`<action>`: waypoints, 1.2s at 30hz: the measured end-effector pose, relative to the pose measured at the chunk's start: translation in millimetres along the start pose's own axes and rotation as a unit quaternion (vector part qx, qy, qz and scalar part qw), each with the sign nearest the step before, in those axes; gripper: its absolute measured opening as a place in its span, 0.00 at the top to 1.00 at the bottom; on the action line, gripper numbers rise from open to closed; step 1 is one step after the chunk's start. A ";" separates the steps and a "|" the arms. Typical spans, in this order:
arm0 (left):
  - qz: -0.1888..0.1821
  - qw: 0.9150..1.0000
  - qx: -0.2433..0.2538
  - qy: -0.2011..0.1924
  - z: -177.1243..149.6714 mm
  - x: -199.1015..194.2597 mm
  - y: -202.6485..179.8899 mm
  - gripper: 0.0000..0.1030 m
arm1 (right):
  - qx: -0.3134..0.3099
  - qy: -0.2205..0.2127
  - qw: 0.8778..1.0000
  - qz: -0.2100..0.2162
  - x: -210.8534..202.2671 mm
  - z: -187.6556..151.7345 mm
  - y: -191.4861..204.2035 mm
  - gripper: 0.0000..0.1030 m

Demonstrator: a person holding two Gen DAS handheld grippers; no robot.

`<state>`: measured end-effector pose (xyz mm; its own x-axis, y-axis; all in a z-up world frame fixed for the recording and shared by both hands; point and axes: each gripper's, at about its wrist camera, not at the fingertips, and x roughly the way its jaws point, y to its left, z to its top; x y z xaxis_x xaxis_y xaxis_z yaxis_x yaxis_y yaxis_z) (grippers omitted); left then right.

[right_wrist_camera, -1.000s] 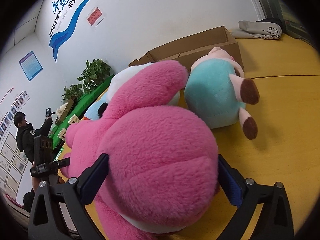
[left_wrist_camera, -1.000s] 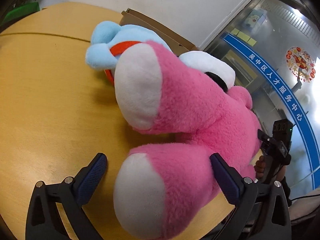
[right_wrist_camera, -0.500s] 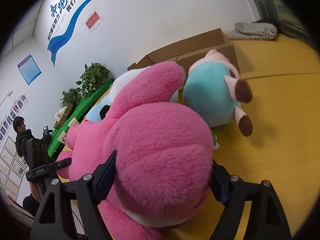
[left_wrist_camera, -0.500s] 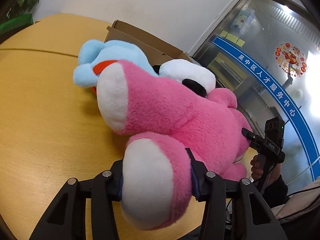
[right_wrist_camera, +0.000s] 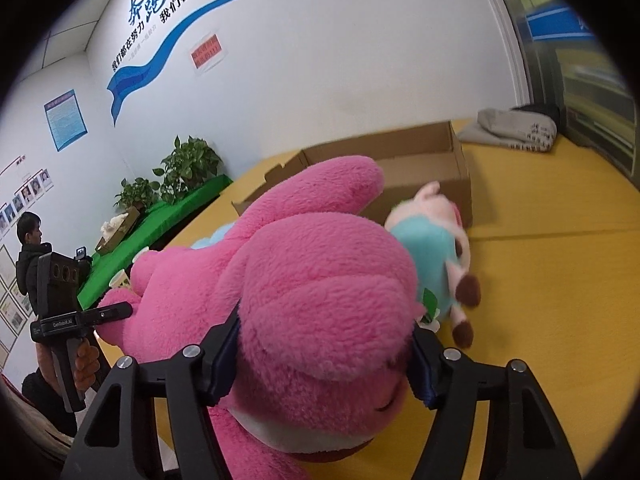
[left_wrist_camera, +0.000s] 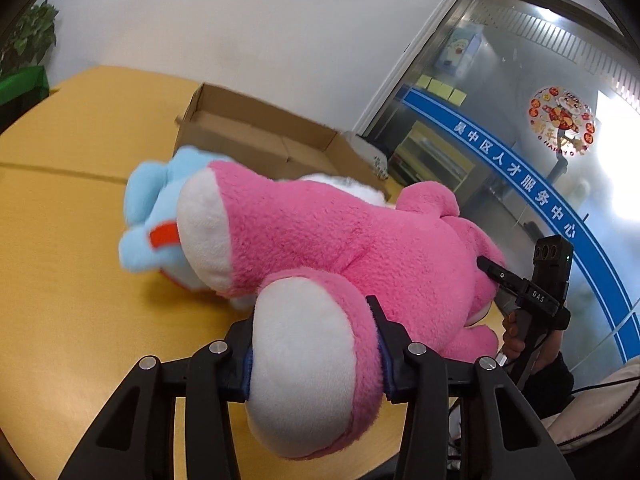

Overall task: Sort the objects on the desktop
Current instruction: 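Lift the pink plush bear with both tools and carry it over the box, then lower the pink plush bear into the box and open both tools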

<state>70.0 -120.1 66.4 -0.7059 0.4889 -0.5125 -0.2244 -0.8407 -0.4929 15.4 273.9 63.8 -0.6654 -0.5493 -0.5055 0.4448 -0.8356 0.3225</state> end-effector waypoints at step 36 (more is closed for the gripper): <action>0.098 0.988 0.001 0.115 356.6 383.2 153.5 0.56 | 0.004 0.123 0.990 -0.069 391.0 275.5 -175.0 0.36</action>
<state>-474.5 -144.8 45.1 -0.5638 0.3570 -0.7448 -0.1005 -0.9247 -0.3671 -487.8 202.5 30.2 -0.5524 -0.4121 -0.7246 0.3544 -0.9029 0.2433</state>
